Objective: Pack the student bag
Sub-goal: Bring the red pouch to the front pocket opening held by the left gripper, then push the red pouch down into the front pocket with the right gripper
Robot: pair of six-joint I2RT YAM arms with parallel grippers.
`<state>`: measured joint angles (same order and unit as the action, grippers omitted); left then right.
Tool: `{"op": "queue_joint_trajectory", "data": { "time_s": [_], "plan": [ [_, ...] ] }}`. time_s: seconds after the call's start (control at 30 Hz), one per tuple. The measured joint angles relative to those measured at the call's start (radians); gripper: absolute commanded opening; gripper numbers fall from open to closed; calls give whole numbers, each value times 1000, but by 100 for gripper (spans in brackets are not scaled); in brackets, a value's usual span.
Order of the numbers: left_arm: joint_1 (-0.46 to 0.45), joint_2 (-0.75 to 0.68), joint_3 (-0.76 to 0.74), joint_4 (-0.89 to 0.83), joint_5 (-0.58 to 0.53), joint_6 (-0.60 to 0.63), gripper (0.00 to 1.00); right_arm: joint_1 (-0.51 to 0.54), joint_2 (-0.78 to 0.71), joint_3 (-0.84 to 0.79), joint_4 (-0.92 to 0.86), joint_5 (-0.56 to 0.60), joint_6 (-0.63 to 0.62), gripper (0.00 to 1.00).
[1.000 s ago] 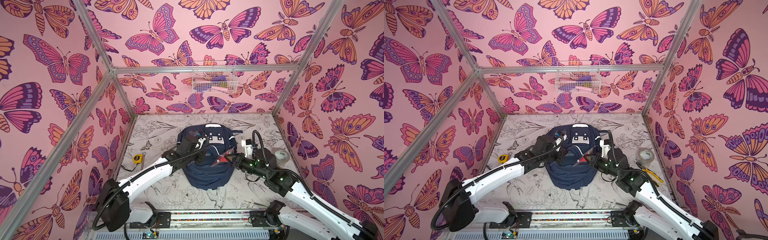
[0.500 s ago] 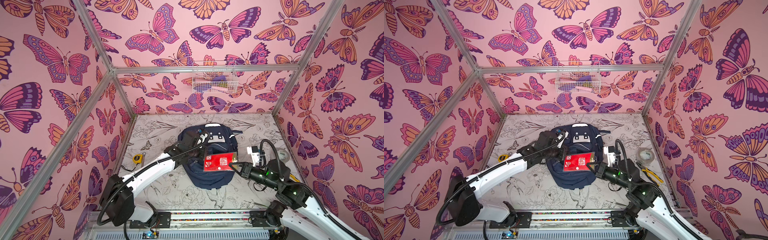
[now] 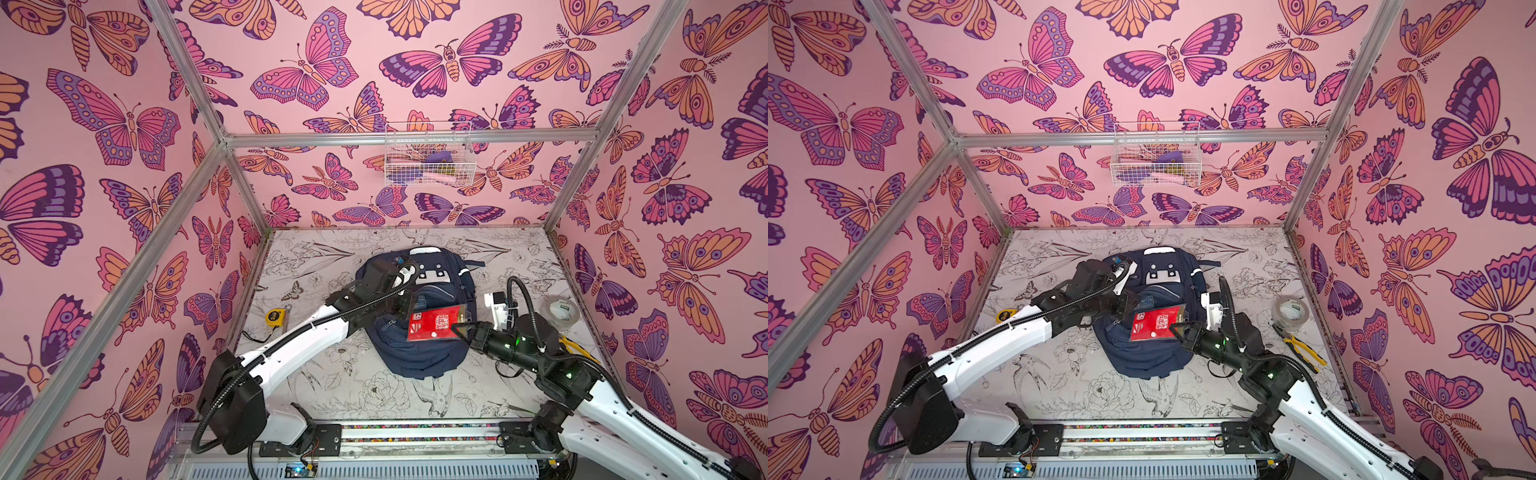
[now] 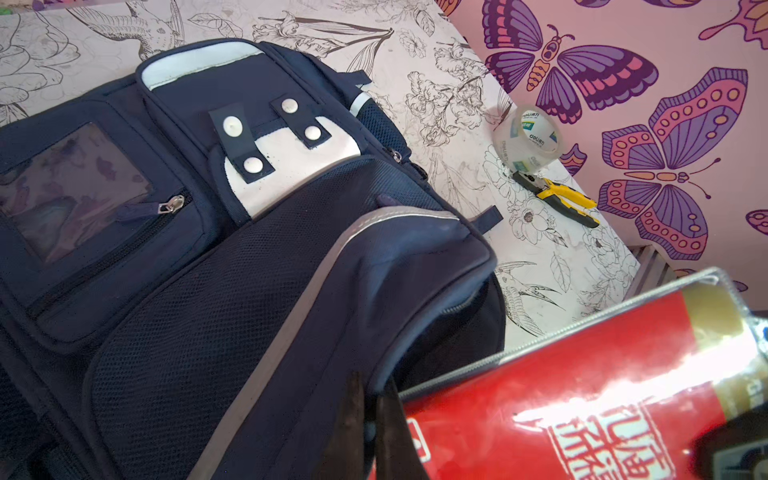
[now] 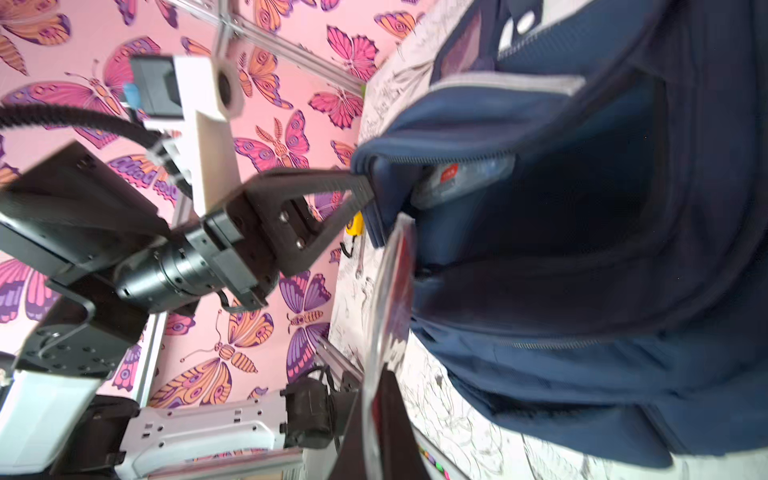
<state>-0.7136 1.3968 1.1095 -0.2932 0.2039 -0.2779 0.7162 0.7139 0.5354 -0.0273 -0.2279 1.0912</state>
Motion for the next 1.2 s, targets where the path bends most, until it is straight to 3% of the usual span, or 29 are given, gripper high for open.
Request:
{"op": "queue_joint_trajectory", "data": {
  "time_s": [0.77,0.97,1.2],
  "plan": [
    [22,-39,-42,-22,16,20,0,7,450,34,422,-23,64,0],
    [21,-70,-64,-11,5,33,0,14,448,25,442,-16,98,0],
    [18,-114,-75,-7,-2,34,0,16,299,-77,412,39,123,0]
  ]
}}
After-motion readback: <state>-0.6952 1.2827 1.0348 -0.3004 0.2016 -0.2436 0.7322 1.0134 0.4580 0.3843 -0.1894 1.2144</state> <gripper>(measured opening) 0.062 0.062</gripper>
